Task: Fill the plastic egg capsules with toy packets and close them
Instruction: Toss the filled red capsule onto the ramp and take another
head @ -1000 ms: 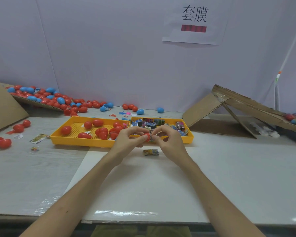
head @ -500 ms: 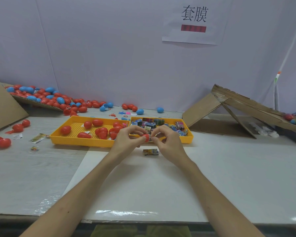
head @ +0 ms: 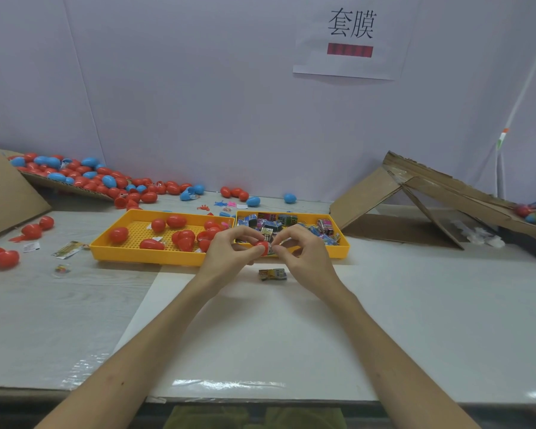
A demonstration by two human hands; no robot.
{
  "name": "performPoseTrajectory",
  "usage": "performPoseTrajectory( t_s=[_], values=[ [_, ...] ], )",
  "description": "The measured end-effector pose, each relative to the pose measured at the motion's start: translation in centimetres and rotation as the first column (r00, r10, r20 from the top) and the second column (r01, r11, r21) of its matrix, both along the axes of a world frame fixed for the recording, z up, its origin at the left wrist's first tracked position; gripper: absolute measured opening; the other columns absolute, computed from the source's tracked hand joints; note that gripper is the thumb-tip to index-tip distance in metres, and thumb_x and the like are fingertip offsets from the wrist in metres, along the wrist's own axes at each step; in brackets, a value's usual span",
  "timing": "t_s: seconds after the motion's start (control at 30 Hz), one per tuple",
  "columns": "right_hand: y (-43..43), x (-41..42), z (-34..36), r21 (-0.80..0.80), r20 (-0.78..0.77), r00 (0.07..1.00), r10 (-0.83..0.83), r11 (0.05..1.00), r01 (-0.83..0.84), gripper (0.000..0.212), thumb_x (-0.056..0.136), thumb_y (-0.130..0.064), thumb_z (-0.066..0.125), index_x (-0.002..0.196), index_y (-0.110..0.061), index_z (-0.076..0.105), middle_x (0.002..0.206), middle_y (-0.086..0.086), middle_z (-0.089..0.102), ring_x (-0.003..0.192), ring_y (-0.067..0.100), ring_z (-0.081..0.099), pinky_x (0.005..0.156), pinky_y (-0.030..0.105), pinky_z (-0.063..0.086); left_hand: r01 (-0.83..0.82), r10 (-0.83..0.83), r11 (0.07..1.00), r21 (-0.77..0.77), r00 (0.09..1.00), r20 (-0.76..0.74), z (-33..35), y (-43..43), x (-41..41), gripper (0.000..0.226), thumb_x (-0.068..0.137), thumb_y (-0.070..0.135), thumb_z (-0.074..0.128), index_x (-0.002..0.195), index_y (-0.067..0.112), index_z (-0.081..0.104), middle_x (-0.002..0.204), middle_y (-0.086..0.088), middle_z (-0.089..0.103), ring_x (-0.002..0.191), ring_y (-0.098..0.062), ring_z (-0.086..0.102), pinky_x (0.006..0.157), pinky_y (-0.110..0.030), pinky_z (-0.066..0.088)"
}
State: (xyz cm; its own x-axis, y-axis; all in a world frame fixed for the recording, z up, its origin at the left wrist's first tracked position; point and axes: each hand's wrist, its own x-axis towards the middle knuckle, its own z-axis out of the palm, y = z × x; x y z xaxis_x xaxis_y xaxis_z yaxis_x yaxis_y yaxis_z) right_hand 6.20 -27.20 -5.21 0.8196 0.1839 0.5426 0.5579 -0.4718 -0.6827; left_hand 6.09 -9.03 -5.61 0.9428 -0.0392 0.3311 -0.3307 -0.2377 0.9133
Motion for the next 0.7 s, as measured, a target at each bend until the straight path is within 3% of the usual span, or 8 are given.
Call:
performPoseTrajectory(
  t_s=[0.47, 0.7],
  values=[
    [-0.06, 0.17, -0.05, -0.004, -0.032, 0.999, 0.019, 1.0, -0.019, 0.005, 0.091, -0.015, 0.073, 0.09, -0.02, 0.071, 0.093, -0.01, 0.07, 0.085, 0.005, 0.068, 0.066, 0.015, 0.049, 0.061, -0.061, 0.998, -0.014, 0.998, 0.005, 0.12, -0.02, -0.23, 0.013, 0.089, 0.014, 0.078, 0.097, 0.024, 0.08, 0.096, -0.011, 0.072, 0.075, -0.021, 0.075, 0.071, -0.029, 0.062],
    [-0.13, 0.03, 0.3, 0.092, -0.072, 0.997, 0.043, 0.995, -0.036, 0.012, 0.087, -0.023, 0.077, 0.094, -0.029, 0.069, 0.096, -0.016, 0.07, 0.089, 0.006, 0.067, 0.065, 0.014, 0.045, 0.122, -0.135, 0.977, -0.174, 0.989, -0.062, 0.55, -0.07, -0.67, 0.016, 0.091, 0.012, 0.075, 0.092, 0.027, 0.081, 0.088, -0.01, 0.074, 0.08, -0.028, 0.076, 0.071, -0.03, 0.062]
  ],
)
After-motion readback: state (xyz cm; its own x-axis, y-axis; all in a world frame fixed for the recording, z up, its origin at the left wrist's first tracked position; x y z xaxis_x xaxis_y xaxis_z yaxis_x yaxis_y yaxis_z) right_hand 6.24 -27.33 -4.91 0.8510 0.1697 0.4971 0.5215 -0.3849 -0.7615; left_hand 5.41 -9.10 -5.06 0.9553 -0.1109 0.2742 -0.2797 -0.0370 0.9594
